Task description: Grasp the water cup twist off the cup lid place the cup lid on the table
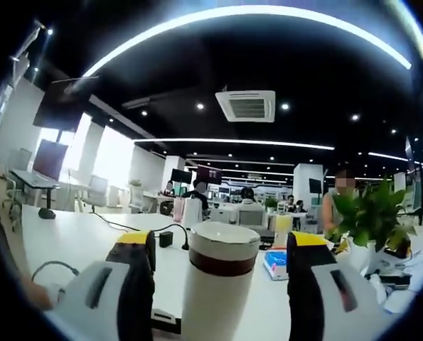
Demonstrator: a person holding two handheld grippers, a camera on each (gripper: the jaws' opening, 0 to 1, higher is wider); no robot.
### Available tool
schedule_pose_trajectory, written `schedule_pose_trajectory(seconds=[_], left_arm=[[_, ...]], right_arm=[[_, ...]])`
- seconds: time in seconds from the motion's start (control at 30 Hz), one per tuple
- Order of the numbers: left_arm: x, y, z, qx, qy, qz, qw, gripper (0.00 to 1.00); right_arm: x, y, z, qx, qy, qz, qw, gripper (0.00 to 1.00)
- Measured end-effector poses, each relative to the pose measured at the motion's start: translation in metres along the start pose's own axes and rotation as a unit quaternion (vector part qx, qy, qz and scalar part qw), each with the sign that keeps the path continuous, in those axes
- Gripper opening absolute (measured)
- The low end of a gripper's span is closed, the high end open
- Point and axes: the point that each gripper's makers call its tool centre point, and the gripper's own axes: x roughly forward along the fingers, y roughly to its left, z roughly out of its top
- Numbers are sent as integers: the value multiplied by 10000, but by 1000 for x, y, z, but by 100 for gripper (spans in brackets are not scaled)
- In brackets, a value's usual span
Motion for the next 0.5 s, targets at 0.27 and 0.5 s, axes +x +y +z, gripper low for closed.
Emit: schedule_pose_trajectory(seconds=[0.27, 0.5], left_arm=[[0, -1, 0, 14, -2, -5, 10000, 50], [-1, -1, 0, 16, -5, -14, 10000, 50]], right_arm=[[-1, -1, -1, -45, -37, -32, 10000, 54], [0, 0, -5, 8, 20, 35, 10000, 49]])
